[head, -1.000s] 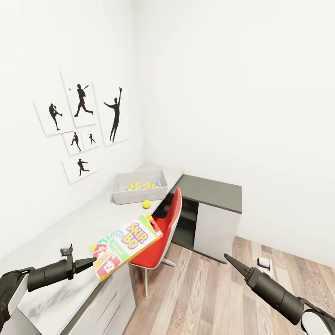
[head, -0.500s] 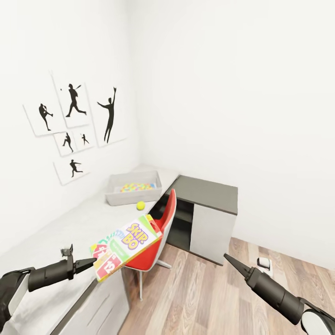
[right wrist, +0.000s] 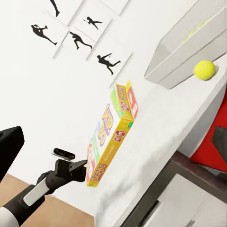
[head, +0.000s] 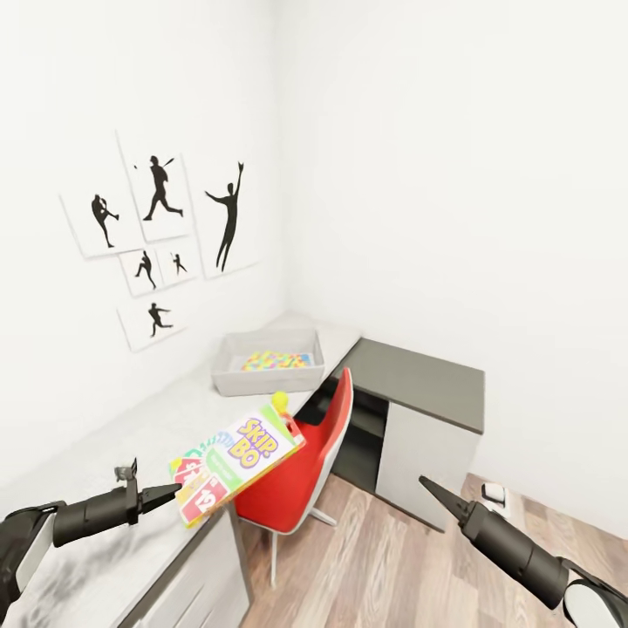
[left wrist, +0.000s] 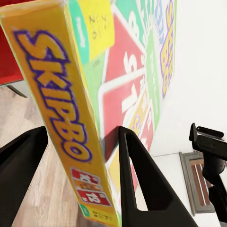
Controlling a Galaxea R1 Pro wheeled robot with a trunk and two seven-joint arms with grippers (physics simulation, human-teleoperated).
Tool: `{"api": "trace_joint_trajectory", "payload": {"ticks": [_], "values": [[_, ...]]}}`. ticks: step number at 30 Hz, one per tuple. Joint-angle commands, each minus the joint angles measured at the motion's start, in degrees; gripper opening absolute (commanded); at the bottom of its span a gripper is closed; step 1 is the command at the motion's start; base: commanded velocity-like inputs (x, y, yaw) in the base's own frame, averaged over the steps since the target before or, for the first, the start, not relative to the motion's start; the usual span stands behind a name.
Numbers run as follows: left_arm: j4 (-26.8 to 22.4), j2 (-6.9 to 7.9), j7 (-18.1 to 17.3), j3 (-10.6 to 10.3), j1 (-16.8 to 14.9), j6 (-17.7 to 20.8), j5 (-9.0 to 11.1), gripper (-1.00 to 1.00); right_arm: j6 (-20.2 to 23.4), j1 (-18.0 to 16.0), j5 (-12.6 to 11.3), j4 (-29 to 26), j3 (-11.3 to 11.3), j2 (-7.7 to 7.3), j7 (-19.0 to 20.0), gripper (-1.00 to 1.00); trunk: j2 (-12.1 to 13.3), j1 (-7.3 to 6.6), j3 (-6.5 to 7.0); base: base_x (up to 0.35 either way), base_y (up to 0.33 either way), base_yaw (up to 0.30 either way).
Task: Put all the toys in the child's room - the three board games (two on the bed and one on the table), the two jigsaw puzzles on the table, and the tennis ball on the table - inside the toy box on the table in the child's room.
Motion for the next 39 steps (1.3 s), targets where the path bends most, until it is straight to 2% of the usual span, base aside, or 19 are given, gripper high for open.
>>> {"api": "trace_joint_trajectory", "payload": {"ticks": [1,16,20,23,26,28,33,39], "values": [[0.0,-0.03,-0.1,0.0,-0.1,0.6,0.2,-1.0,0.4,0.0,-0.4,0.0,-0.1,-0.03,0.0,1.0,-0.1,0.07,-0.11,0.325,0.013,0.076],[0.0,-0.08,-0.4,0.0,-0.1,0.5,0.2,-1.0,0.5,0.0,-0.5,-0.1,-0.2,-0.18,0.2,1.0,-0.1,0.07,-0.11,0.325,-0.026,0.009],[0.0,-0.01,-0.5,0.0,-0.1,0.4,0.2,-1.0,0.5,0.0,-0.5,-0.1,-0.4,-0.66,0.3,1.0,-0.1,0.07,-0.11,0.308,-0.146,0.0],[0.0,0.07,-0.7,0.0,-0.1,0.3,0.2,-1.0,0.9,0.1,-0.5,-0.1,-2.2,-1.17,0.6,1.0,-0.1,0.07,-0.11,0.291,-0.168,0.0],[0.0,0.09,-0.7,0.0,-0.1,0.2,0.2,-1.0,1.4,0.5,-0.8,-0.4,-7.5,-2.52,3.8,1.0,-0.1,0.07,-0.11,0.242,-0.16,0.0],[0.0,0.1,-0.7,0.0,-0.1,0.2,0.3,-1.0,1.5,1.3,-0.7,-0.5,-9.7,-2.89,6.8,1.0,-0.1,0.07,-0.11,0.166,-0.158,0.0],[0.0,0.06,-0.8,0.0,-0.1,0.2,0.3,-1.0,1.4,2.5,-0.5,-0.2,-11.9,-2.88,11.0,1.0,-0.1,0.07,-0.11,0.06,-0.196,0.0],[0.0,0.05,-0.6,0.0,-0.1,0.2,0.2,-1.0,1.3,2.7,-0.5,-0.1,-12.4,-2.72,11.8,1.0,-0.1,0.07,-0.09,0.036,-0.039,0.029]]}}
